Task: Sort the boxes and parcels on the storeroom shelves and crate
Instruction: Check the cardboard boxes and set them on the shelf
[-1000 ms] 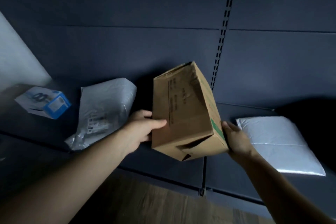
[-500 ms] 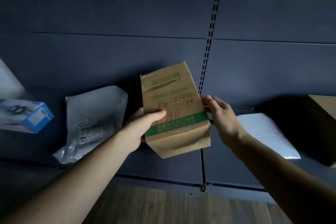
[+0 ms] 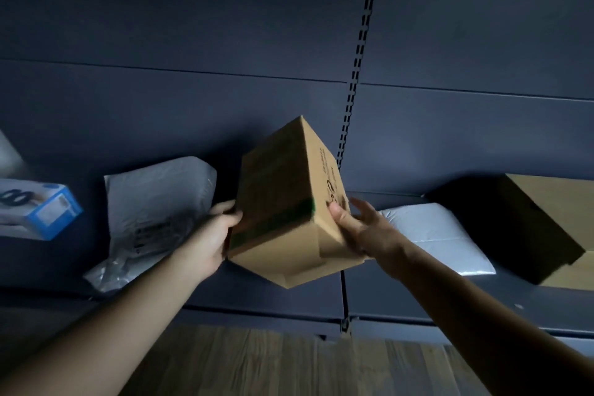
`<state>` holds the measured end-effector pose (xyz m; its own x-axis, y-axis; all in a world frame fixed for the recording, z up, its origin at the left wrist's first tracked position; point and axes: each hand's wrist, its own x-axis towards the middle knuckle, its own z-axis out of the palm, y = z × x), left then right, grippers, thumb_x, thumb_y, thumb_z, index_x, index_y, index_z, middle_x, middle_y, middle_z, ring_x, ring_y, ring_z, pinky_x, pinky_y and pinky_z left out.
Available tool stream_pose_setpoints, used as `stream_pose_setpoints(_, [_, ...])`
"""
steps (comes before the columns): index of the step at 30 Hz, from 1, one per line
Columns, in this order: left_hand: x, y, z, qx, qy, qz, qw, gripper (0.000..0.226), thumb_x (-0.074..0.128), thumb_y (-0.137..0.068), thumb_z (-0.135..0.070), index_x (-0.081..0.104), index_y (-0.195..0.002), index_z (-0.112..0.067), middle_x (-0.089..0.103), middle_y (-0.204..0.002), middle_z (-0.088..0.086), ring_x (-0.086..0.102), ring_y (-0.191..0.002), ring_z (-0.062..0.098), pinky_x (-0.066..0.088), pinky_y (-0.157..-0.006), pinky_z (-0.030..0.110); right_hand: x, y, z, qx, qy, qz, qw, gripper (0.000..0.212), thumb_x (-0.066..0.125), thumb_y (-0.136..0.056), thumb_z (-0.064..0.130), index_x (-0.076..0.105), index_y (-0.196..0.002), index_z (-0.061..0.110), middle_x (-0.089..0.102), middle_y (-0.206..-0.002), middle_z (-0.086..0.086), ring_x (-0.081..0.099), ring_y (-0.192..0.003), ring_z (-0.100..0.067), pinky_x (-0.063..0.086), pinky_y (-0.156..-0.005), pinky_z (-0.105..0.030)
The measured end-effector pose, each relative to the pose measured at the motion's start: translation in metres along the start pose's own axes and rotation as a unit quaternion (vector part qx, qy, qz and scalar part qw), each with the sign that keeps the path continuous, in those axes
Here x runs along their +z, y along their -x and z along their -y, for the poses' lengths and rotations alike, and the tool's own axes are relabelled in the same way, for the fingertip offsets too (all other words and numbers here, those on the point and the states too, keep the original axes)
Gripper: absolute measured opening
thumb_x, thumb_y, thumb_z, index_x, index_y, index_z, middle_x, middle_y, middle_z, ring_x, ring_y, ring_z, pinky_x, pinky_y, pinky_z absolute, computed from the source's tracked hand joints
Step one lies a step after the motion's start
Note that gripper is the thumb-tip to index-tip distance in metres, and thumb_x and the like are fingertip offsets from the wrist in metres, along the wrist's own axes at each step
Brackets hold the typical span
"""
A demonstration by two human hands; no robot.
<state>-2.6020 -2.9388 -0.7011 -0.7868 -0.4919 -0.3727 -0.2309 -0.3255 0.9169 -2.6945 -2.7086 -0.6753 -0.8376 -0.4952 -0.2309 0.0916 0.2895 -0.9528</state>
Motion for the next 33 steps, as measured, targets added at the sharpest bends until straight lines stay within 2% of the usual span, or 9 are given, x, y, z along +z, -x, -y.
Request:
stream_pose_setpoints(3, [0.007,0.008,-0.007,0.005,-0.004,0.001,1.000,0.023,0.047,-0.101,-0.026,0.059,-0.120,-0.028,0.071,-0.097,0.002,0.064,-0.089,0.021,0.048,-0.066,0.034,-0.010,0.001,-0.001,0.001,0.011,-0.033,0.999,0.068,0.058,-0.077,0.072,0.058,-0.127,0.026,0.064,-0.120,-0.004,0.063,-0.105,-0.023,0.055,-0.088,-0.048])
stream_pose_setpoints(9, [0.029,0.021,-0.028,0.023,0.015,0.040,0.999,0.034,0.046,-0.094,-0.055,0.065,-0.090,-0.026,0.071,-0.088,-0.004,0.065,-0.083,0.014,0.049,-0.072,0.032,-0.015,-0.011,0.006,0.065,0.007,-0.076,0.995,0.052,0.037,-0.098,0.056,0.060,-0.118,0.014,0.059,-0.117,-0.011,0.057,-0.099,-0.025,0.051,-0.064,-0.031])
stream_pose_setpoints(13, [0.030,0.021,-0.029,0.059,0.000,0.069,0.996,0.024,0.051,-0.096,-0.029,0.061,-0.118,-0.027,0.069,-0.099,-0.005,0.062,-0.092,0.014,0.046,-0.075,0.033,-0.023,-0.010,0.004,0.107,0.009,-0.017,0.994,0.067,0.029,-0.094,0.069,0.059,-0.122,0.016,0.062,-0.110,-0.005,0.058,-0.096,-0.023,0.049,-0.082,-0.040])
stream_pose_setpoints(17, [0.027,0.020,-0.015,0.129,-0.137,0.113,0.976,0.071,0.057,-0.085,0.006,0.042,-0.139,-0.037,0.048,-0.142,-0.006,0.047,-0.127,0.015,0.044,-0.100,0.041,-0.030,-0.007,0.004,0.090,-0.015,0.054,0.994,0.071,0.022,-0.087,0.078,0.060,-0.124,0.030,0.063,-0.124,0.003,0.055,-0.118,-0.020,0.044,-0.096,-0.051])
stream_pose_setpoints(19, [0.029,0.019,-0.012,0.133,-0.183,0.102,0.969,0.084,0.064,-0.077,0.005,0.035,-0.144,-0.036,0.037,-0.148,-0.005,0.038,-0.135,0.017,0.038,-0.109,0.046,-0.027,-0.004,0.005,0.021,-0.021,0.076,0.997,0.056,0.029,-0.090,0.071,0.062,-0.119,0.035,0.066,-0.120,0.010,0.059,-0.115,-0.014,0.046,-0.097,-0.045])
stream_pose_setpoints(22, [0.034,0.018,-0.012,0.108,-0.195,0.084,0.971,0.088,0.066,-0.076,0.001,0.028,-0.147,-0.033,0.042,-0.142,-0.002,0.047,-0.128,0.023,0.041,-0.106,0.051,-0.024,-0.009,0.001,-0.099,-0.039,0.049,0.993,0.034,0.056,-0.097,0.033,0.055,-0.129,0.023,0.069,-0.120,0.004,0.064,-0.113,-0.013,0.048,-0.103,-0.041])
stream_pose_setpoints(27, [0.033,0.014,-0.020,0.080,-0.160,0.039,0.983,0.047,0.064,-0.079,-0.016,0.042,-0.121,-0.016,0.061,-0.118,0.005,0.057,-0.111,0.022,0.045,-0.099,0.053,-0.019,-0.009,-0.012,-0.123,0.009,0.059,0.991,0.064,0.062,-0.087,-0.011,0.034,-0.134,0.022,0.062,-0.121,-0.006,0.061,-0.105,-0.010,0.055,-0.084,-0.022])
stream_pose_setpoints(31, [0.027,0.010,-0.011,0.113,-0.294,-0.027,0.949,0.043,0.071,-0.072,-0.003,0.050,-0.107,-0.018,0.064,-0.104,0.002,0.060,-0.099,0.019,0.052,-0.083,0.039,-0.011,-0.015,-0.013,-0.106,-0.012,0.029,0.994,0.042,0.064,-0.088,-0.003,0.036,-0.117,0.008,0.061,-0.119,-0.012,0.062,-0.090,-0.007,0.054,-0.073,-0.020])
stream_pose_setpoints(33, [0.026,0.011,-0.003,0.156,-0.334,-0.028,0.929,0.049,0.073,-0.063,-0.007,0.054,-0.101,-0.029,0.065,-0.103,-0.001,0.062,-0.098,0.017,0.054,-0.086,0.042,-0.010,-0.015,-0.009,-0.097,-0.038,0.034,0.994,0.050,0.071,-0.086,0.013,0.036,-0.121,0.009,0.064,-0.118,-0.008,0.066,-0.092,-0.004,0.055,-0.078,-0.023])
